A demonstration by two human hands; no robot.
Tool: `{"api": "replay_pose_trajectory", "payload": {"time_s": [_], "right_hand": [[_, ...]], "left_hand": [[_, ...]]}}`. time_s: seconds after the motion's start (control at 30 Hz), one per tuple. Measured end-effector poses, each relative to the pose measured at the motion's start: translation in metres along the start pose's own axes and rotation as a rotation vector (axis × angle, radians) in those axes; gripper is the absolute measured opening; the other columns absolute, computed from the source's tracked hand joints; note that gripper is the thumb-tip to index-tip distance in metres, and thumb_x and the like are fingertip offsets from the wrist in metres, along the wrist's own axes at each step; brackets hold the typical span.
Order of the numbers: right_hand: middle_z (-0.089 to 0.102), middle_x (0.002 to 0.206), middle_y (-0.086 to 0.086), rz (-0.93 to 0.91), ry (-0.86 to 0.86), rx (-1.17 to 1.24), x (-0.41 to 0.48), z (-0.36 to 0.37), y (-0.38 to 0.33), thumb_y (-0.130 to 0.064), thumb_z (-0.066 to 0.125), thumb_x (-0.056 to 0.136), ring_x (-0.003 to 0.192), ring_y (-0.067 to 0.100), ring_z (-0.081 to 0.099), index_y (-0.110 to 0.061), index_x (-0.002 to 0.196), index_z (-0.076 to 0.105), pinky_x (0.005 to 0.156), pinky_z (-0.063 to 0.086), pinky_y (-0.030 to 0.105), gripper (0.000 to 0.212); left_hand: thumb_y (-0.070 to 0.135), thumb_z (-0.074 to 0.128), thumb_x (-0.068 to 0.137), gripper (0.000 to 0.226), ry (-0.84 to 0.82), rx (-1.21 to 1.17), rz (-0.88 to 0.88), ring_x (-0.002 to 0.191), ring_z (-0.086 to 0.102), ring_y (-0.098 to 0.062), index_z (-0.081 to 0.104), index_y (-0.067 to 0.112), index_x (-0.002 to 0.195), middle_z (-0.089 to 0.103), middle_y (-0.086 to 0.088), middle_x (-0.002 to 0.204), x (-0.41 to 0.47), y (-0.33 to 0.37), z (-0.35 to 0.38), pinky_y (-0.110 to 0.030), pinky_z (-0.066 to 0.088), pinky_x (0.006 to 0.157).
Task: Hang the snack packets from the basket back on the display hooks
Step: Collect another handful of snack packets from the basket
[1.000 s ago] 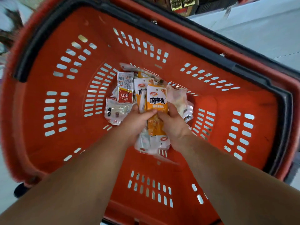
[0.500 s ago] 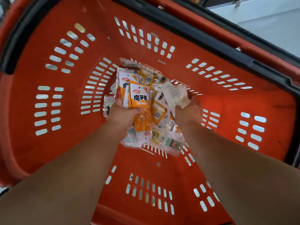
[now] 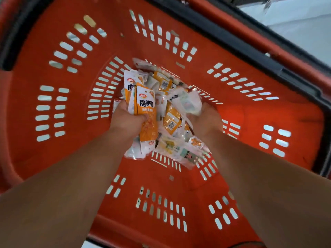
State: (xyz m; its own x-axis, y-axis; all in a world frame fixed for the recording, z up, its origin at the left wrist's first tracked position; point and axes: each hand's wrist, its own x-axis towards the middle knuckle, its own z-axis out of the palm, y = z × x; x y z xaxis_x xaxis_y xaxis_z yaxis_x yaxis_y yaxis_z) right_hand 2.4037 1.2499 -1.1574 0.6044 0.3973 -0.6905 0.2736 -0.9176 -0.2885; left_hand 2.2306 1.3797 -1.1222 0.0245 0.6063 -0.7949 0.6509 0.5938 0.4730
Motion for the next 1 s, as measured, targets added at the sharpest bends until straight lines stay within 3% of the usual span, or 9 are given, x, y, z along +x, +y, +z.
{"api": "replay_pose_trajectory", "payload": {"time_s": [0.17, 0.3, 0.47, 0.63, 0.73, 0.83, 0.93, 0.97, 1.0], "right_hand": [[0.069, 0.125, 0.000, -0.088, -0.090, 0.312, -0.040, -0.047, -0.039, -0.037, 0.076, 0.091, 0.114, 0.024, 0.065, -0.020, 0.134, 0.057, 0.097, 0.055, 0.042, 0.050], [0.075, 0.108, -0.005, -0.006, -0.421, 0.578, -0.062, -0.066, -0.056, -0.029, 0.079, 0.090, 0.097, 0.019, 0.072, -0.031, 0.107, 0.065, 0.079, 0.063, 0.043, 0.022], [0.077, 0.110, -0.003, 0.090, -0.410, 0.794, -0.074, -0.045, -0.062, -0.037, 0.074, 0.083, 0.102, 0.021, 0.073, -0.023, 0.125, 0.064, 0.093, 0.060, 0.050, 0.046], [0.070, 0.123, 0.002, 0.117, -0.427, 0.748, -0.086, -0.023, -0.072, -0.040, 0.063, 0.089, 0.112, 0.026, 0.066, -0.025, 0.140, 0.054, 0.100, 0.055, 0.052, 0.053], [0.067, 0.127, 0.015, 0.040, -0.495, 0.646, -0.095, -0.009, -0.076, -0.019, 0.045, 0.109, 0.115, 0.030, 0.064, -0.014, 0.137, 0.052, 0.102, 0.051, 0.041, 0.030], [0.066, 0.129, 0.014, 0.011, -0.539, 0.628, -0.095, -0.003, -0.071, -0.008, 0.038, 0.109, 0.110, 0.024, 0.062, -0.015, 0.139, 0.053, 0.090, 0.051, 0.023, 0.034], [0.070, 0.124, -0.001, 0.059, -0.563, 0.636, -0.087, -0.005, -0.065, -0.011, 0.041, 0.108, 0.113, 0.021, 0.066, -0.024, 0.145, 0.055, 0.094, 0.053, 0.021, 0.041], [0.070, 0.116, -0.009, 0.069, -0.538, 0.614, -0.082, -0.007, -0.064, -0.016, 0.043, 0.108, 0.094, 0.015, 0.064, -0.026, 0.146, 0.054, 0.089, 0.055, 0.020, 0.041], [0.068, 0.110, -0.012, 0.097, -0.493, 0.580, -0.075, -0.009, -0.064, -0.022, 0.045, 0.109, 0.103, 0.014, 0.067, -0.027, 0.148, 0.051, 0.081, 0.056, 0.020, 0.040]], "left_hand": [[0.002, 0.081, 0.085, 0.046, 0.005, -0.044, -0.007, 0.092, 0.069, -0.005, 0.061, 0.030, 0.116, 0.073, 0.014, 0.101, -0.031, 0.016, -0.016, -0.034, 0.056, 0.088], [0.003, 0.081, 0.084, 0.040, -0.008, -0.189, -0.002, 0.092, 0.075, -0.012, 0.066, 0.027, 0.112, 0.078, 0.010, 0.095, -0.053, 0.031, -0.017, -0.033, 0.060, 0.082], [0.008, 0.074, 0.085, 0.040, -0.061, -0.406, -0.014, 0.108, 0.075, -0.029, 0.069, 0.025, 0.121, 0.079, -0.002, 0.114, -0.071, 0.030, -0.010, -0.056, 0.056, 0.100], [0.042, 0.078, 0.072, 0.046, -0.046, -0.425, -0.042, 0.112, 0.073, -0.027, 0.070, 0.044, 0.118, 0.077, 0.006, 0.118, -0.076, 0.024, -0.006, -0.056, 0.055, 0.100], [0.021, 0.085, 0.071, 0.059, -0.025, -0.339, 0.016, 0.107, 0.075, -0.022, 0.066, 0.022, 0.127, 0.079, 0.000, 0.114, -0.071, 0.017, -0.005, -0.050, 0.058, 0.099], [-0.003, 0.082, 0.077, 0.055, -0.018, -0.279, -0.037, 0.099, 0.077, -0.024, 0.067, 0.015, 0.126, 0.079, -0.004, 0.109, -0.061, 0.013, -0.011, -0.053, 0.061, 0.094], [0.007, 0.085, 0.064, 0.060, -0.014, -0.190, -0.079, 0.094, 0.078, -0.024, 0.069, 0.018, 0.121, 0.080, -0.002, 0.104, -0.053, 0.015, -0.019, -0.052, 0.062, 0.090], [0.011, 0.086, 0.061, 0.061, -0.006, -0.162, -0.086, 0.094, 0.078, -0.023, 0.069, 0.020, 0.119, 0.080, -0.001, 0.103, -0.050, 0.016, -0.022, -0.052, 0.062, 0.089], [0.011, 0.087, 0.063, 0.058, 0.008, -0.150, -0.094, 0.094, 0.077, -0.023, 0.068, 0.022, 0.116, 0.079, 0.000, 0.103, -0.047, 0.018, -0.024, -0.051, 0.062, 0.089]]}}
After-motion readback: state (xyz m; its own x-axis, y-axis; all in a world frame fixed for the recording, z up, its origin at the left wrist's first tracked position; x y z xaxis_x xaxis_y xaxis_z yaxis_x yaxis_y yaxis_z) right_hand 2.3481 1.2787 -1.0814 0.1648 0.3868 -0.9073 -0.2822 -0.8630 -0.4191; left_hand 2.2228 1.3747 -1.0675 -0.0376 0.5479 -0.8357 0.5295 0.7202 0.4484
